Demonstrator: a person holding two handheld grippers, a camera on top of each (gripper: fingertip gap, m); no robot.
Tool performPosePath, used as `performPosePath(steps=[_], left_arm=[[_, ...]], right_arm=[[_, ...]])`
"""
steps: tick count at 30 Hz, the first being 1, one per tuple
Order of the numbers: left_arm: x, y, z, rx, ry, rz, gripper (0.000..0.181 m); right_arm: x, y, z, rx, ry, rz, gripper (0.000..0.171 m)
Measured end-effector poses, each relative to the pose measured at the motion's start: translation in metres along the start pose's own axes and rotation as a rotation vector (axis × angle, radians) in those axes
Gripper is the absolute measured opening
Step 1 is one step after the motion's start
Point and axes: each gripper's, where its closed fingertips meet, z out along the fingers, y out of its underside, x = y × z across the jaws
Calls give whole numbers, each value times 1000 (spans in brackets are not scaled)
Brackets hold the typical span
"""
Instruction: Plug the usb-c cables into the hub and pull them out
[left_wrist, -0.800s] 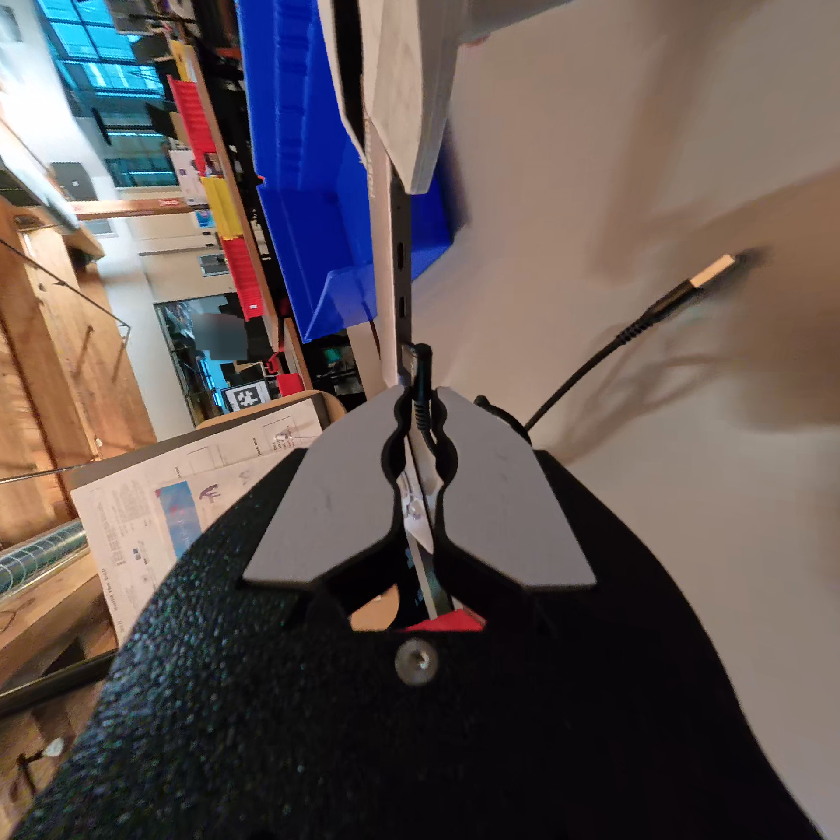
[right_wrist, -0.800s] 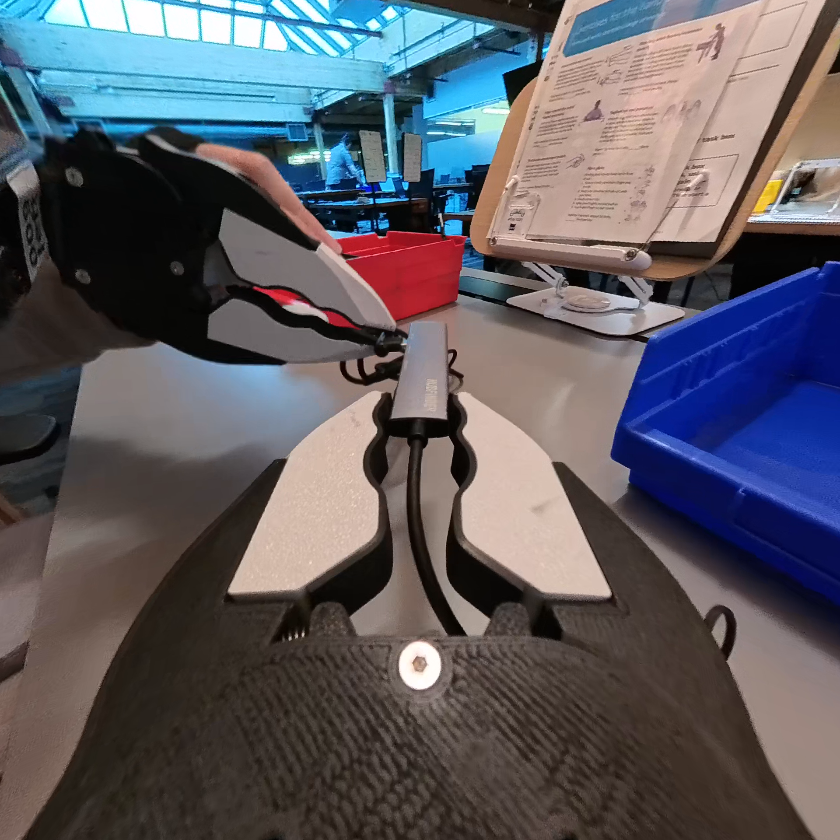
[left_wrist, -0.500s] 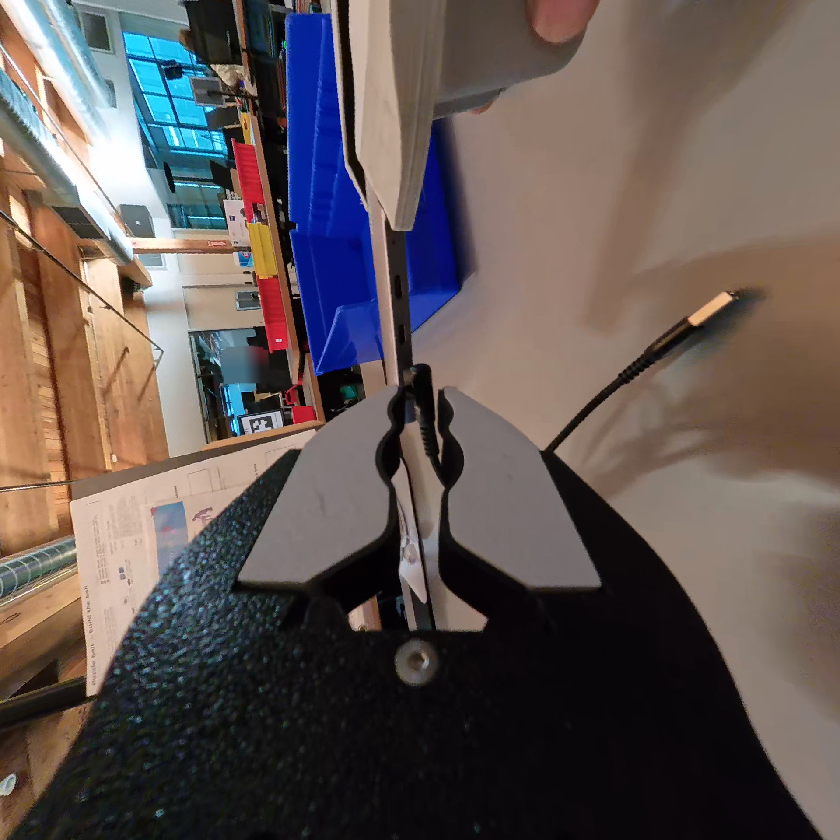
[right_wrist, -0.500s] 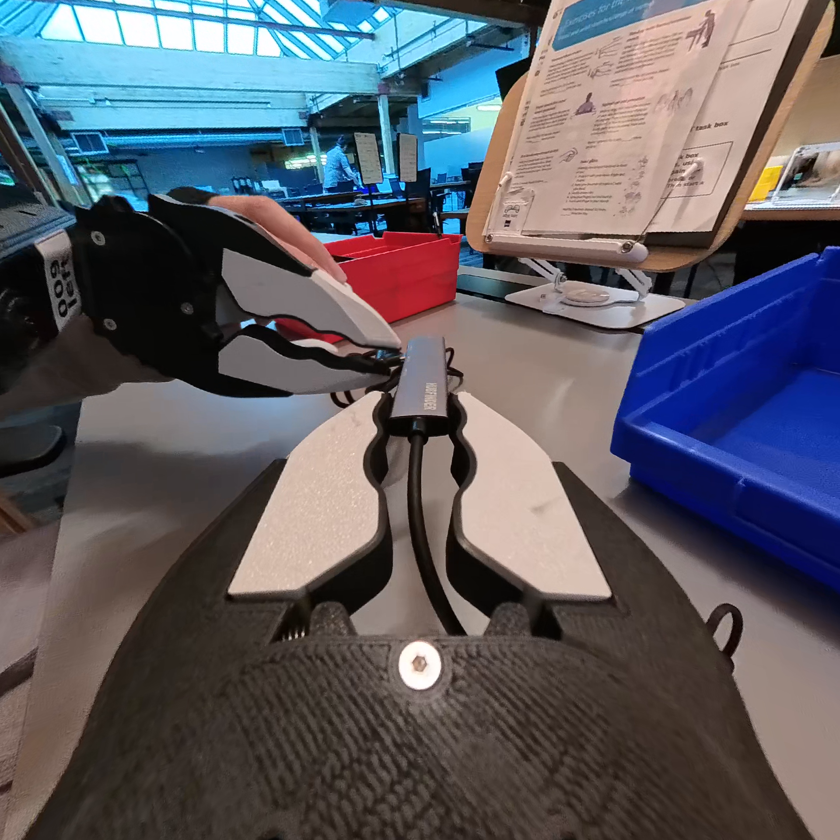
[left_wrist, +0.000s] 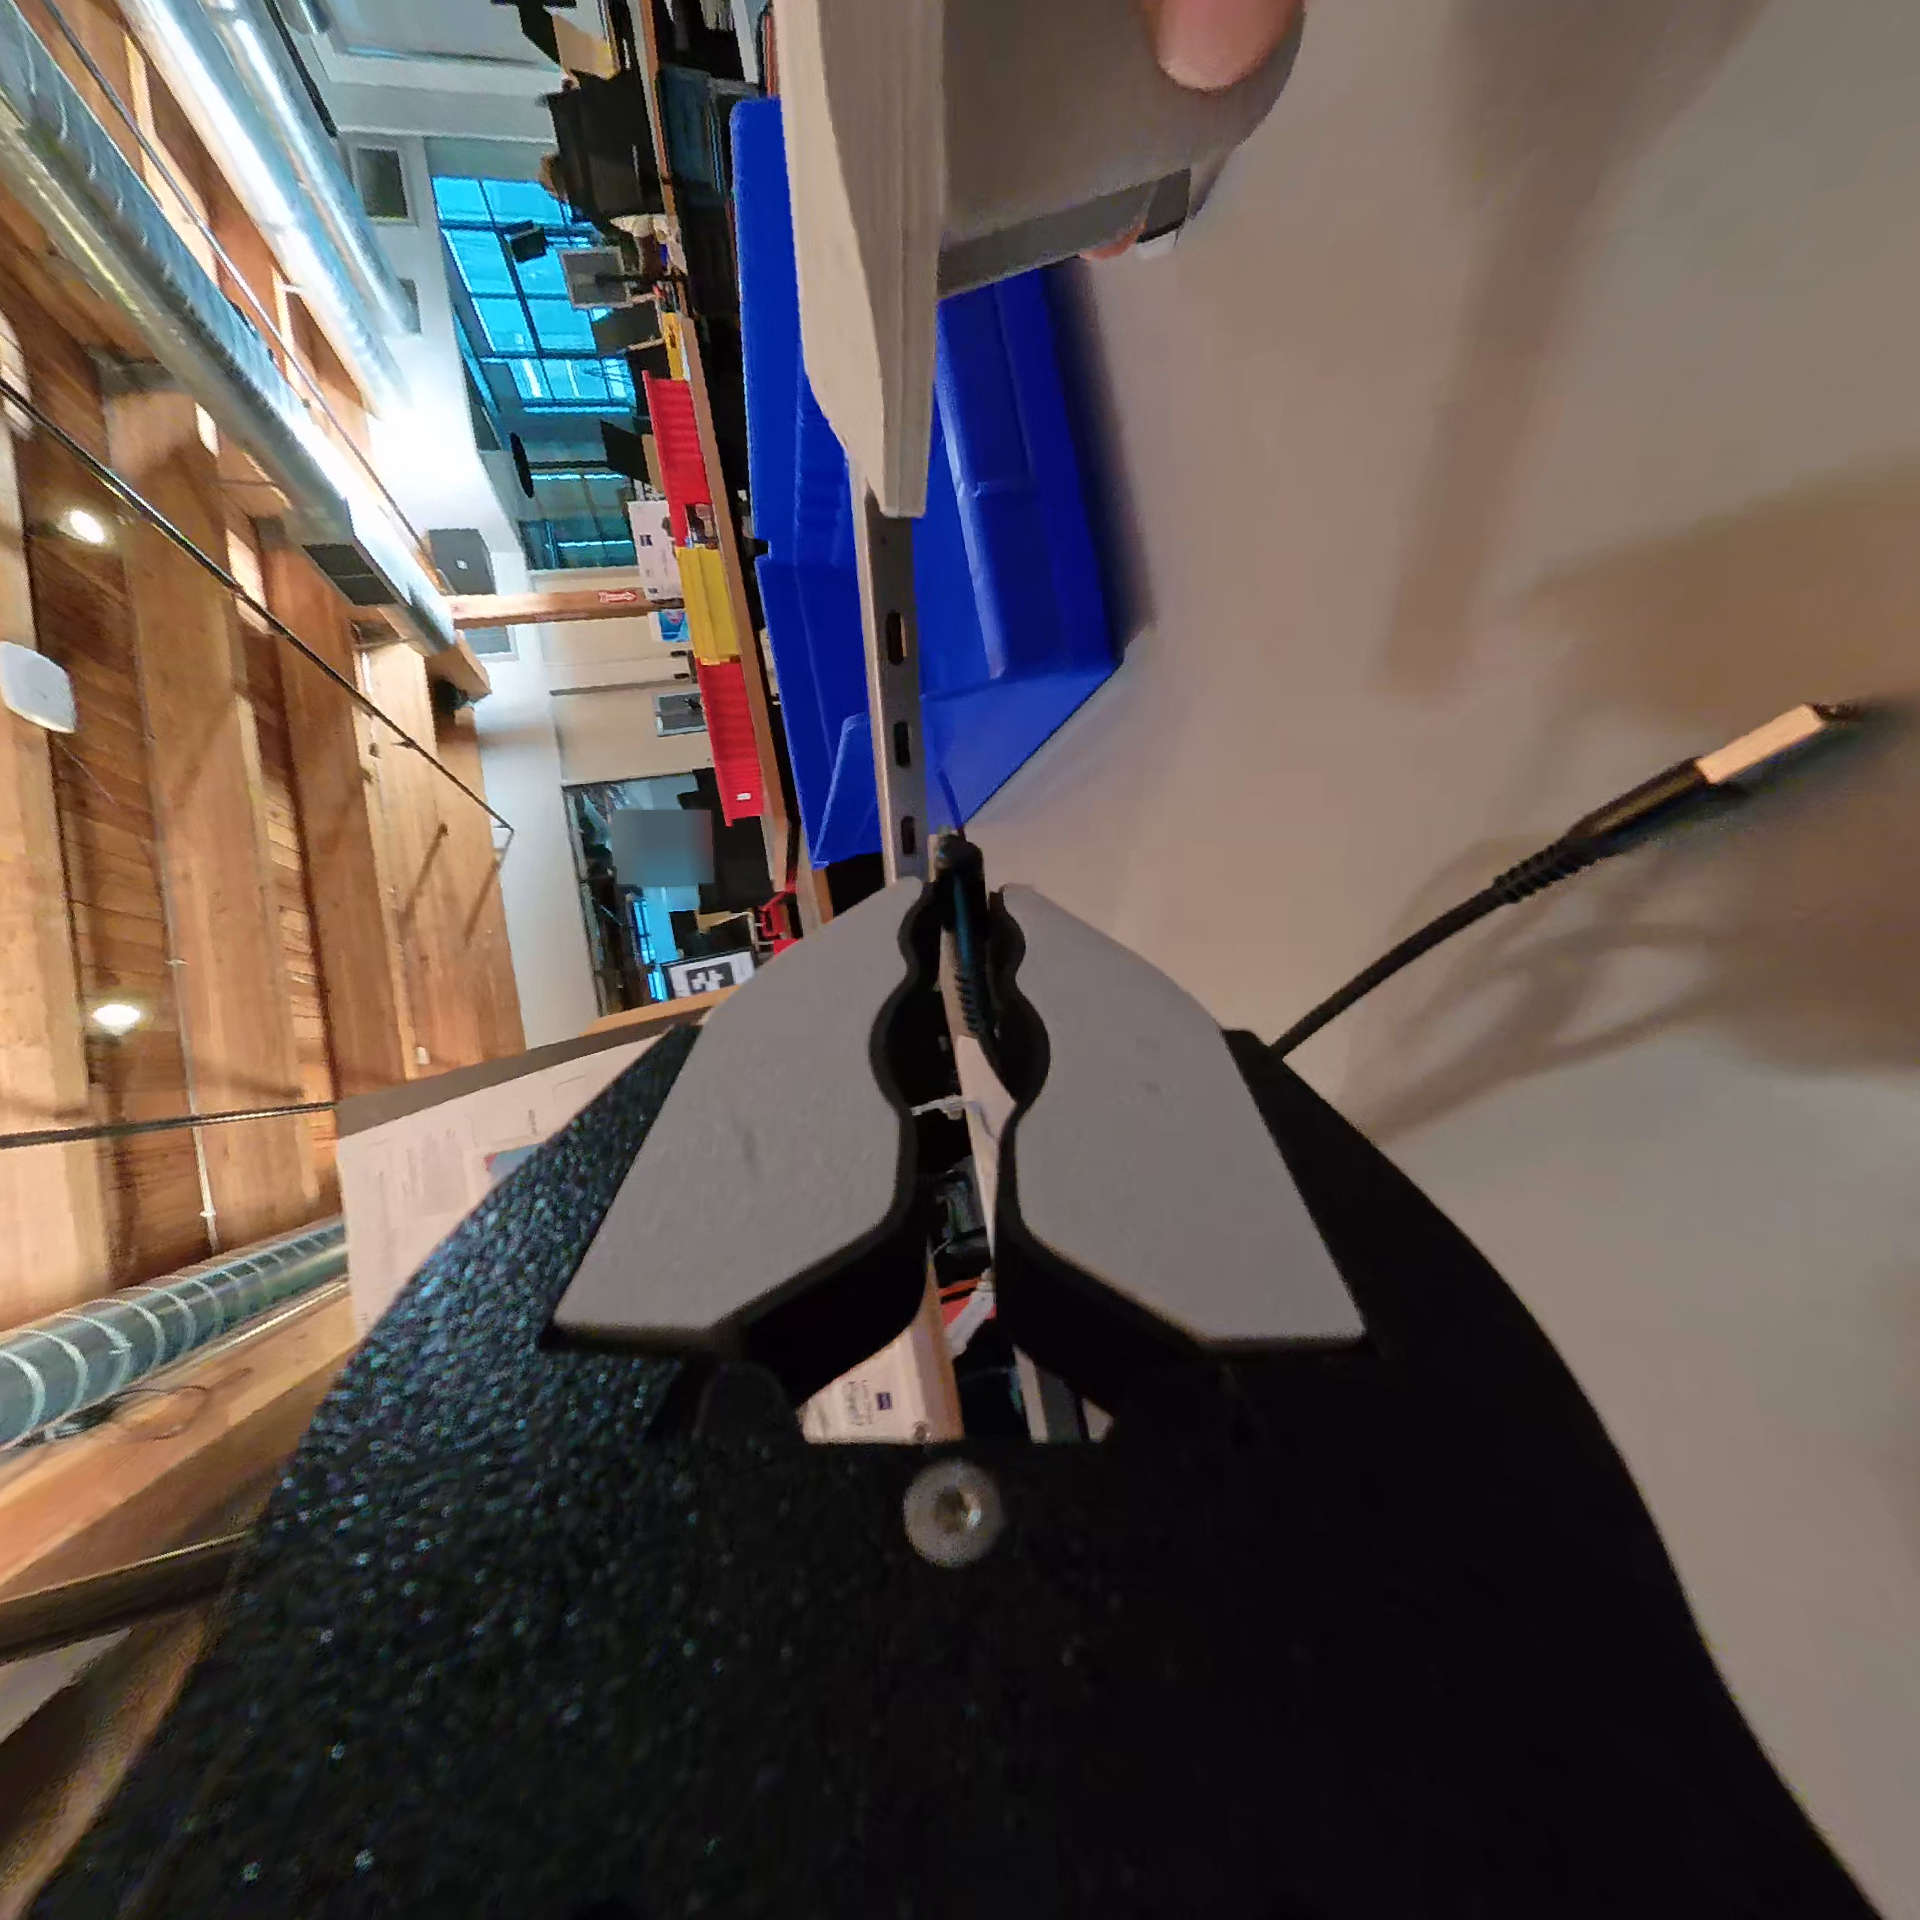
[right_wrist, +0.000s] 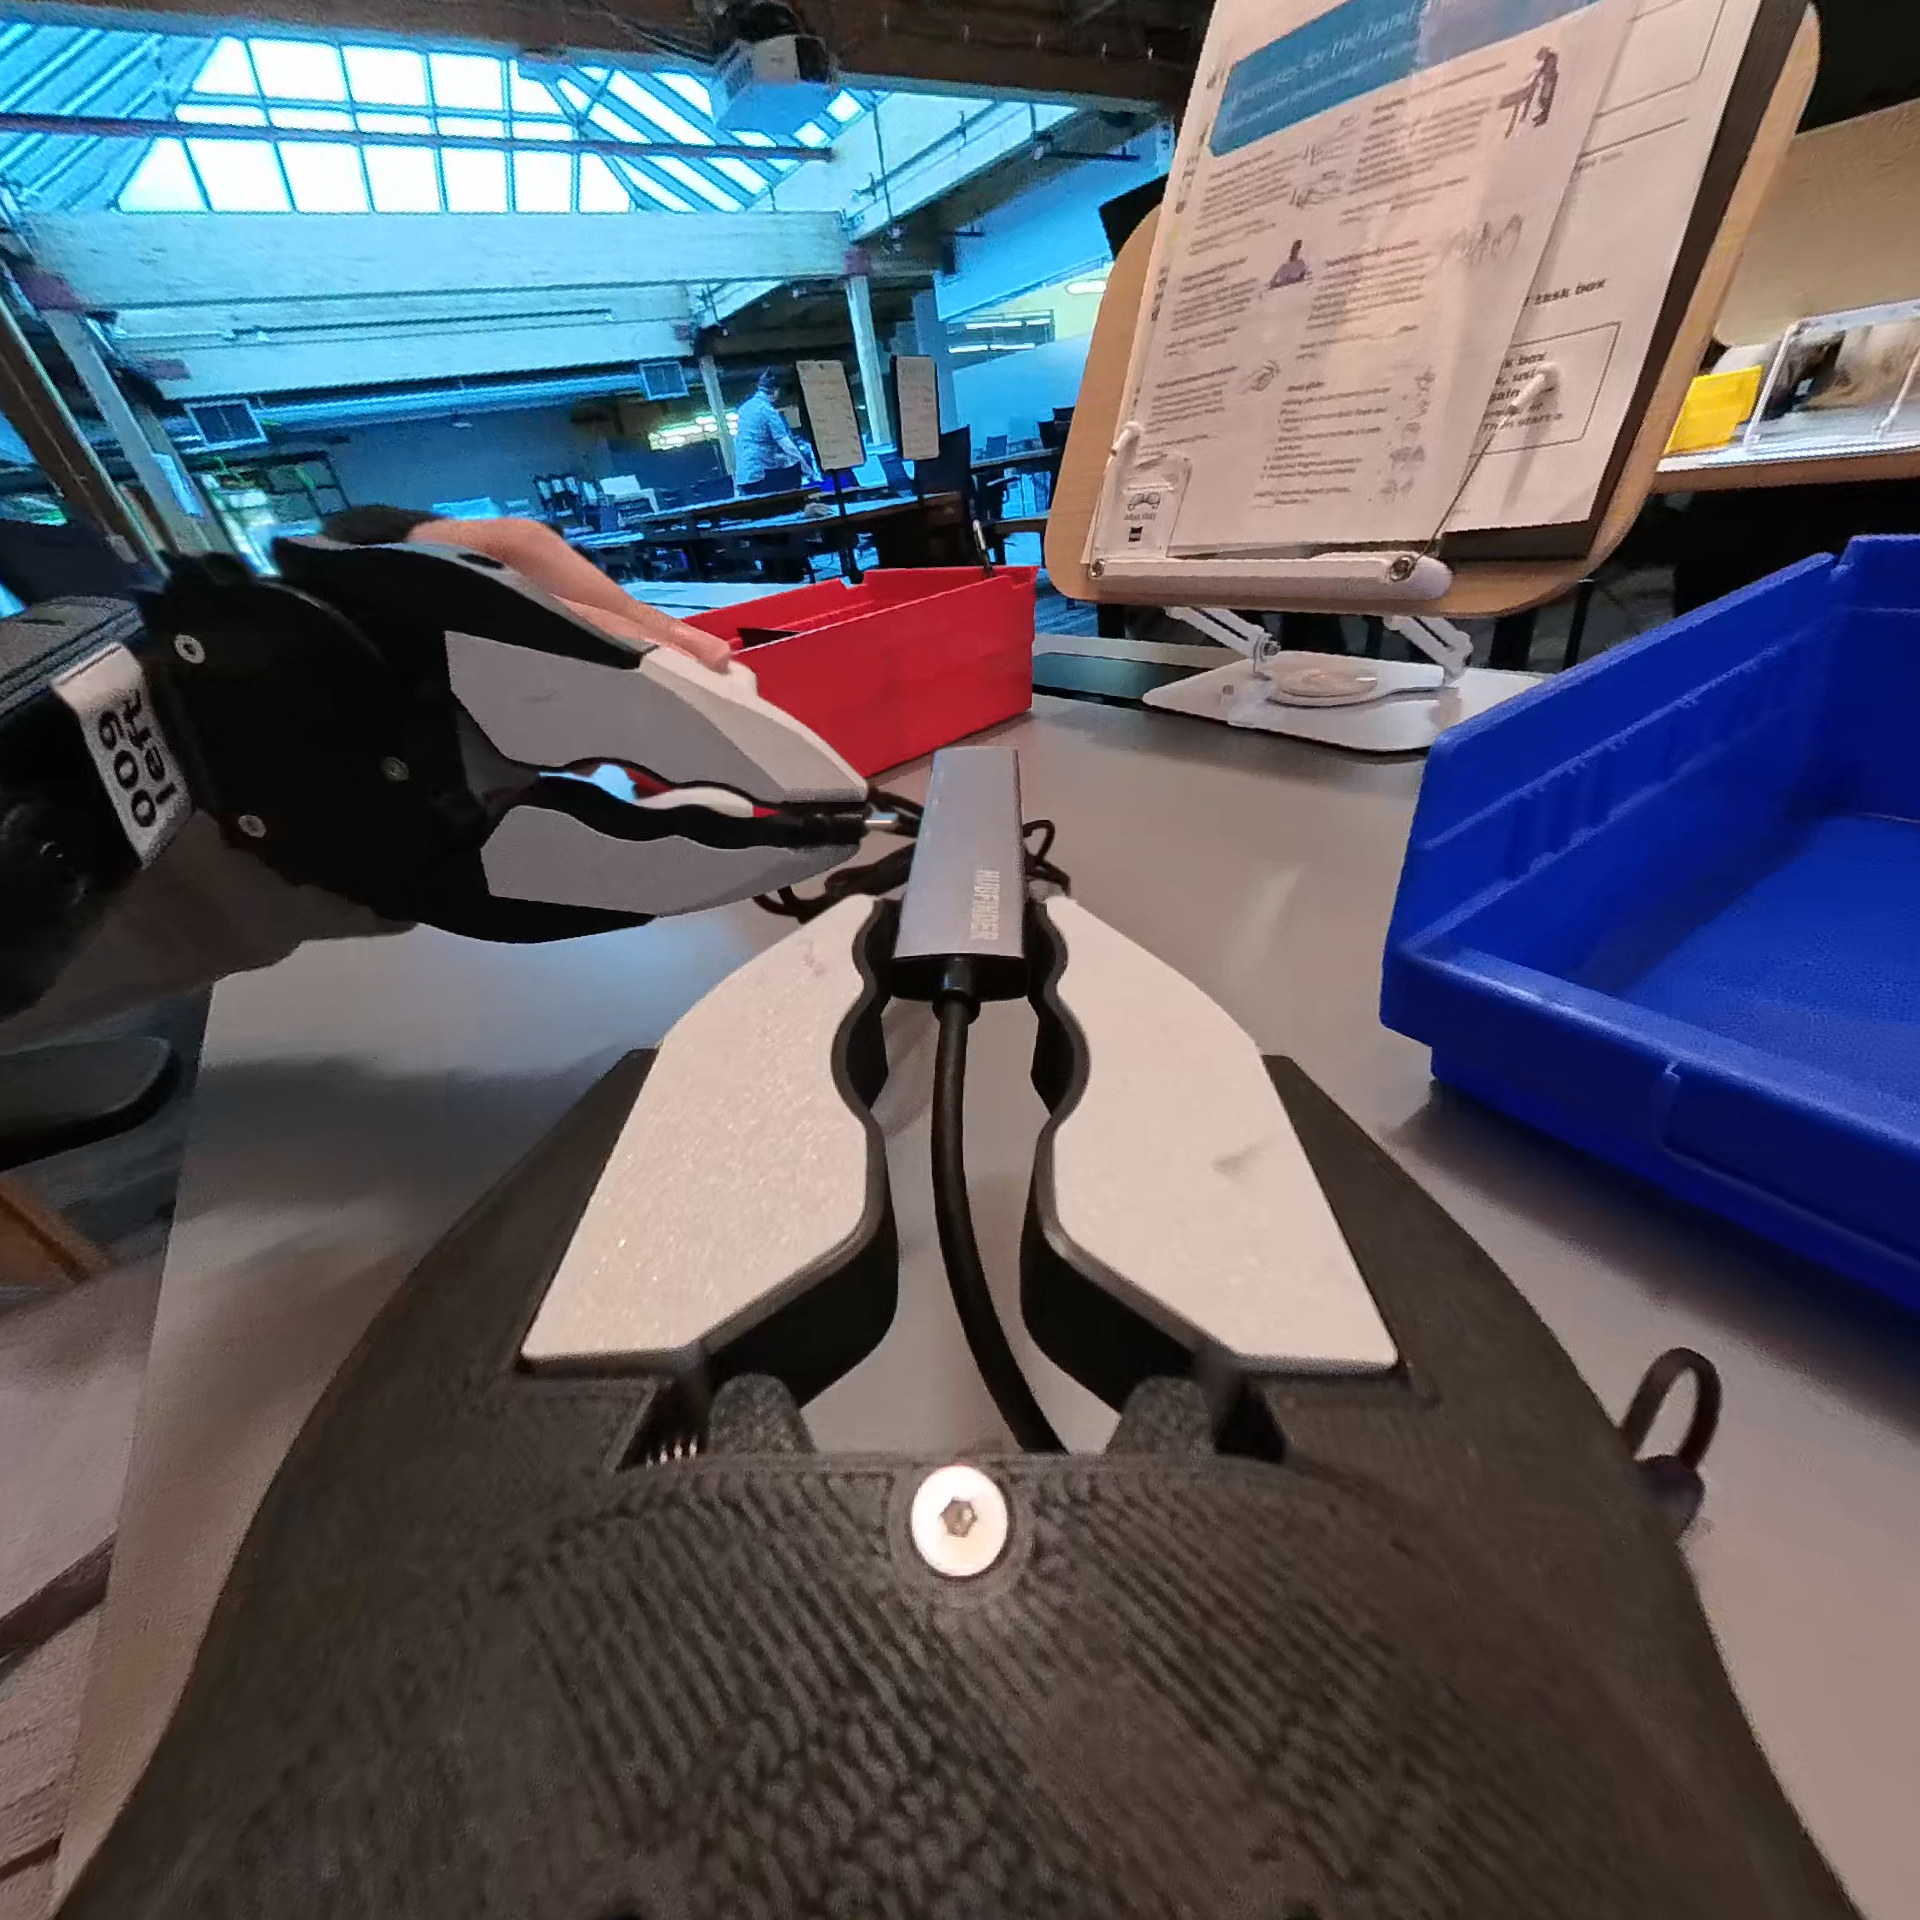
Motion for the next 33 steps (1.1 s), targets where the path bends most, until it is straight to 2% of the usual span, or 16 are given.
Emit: performPosePath(steps=[9, 27, 33], left_arm=[[-2, 5, 1, -38, -21, 59, 7], [-3, 13, 5, -179, -27, 117, 6], [1, 12, 7, -185, -22, 204, 7]], right_arm=[[-5, 3, 2, -21, -32, 6, 24], [-4, 13, 11, -99, 33, -52, 25], [-3, 13, 12, -103, 40, -34, 25]])
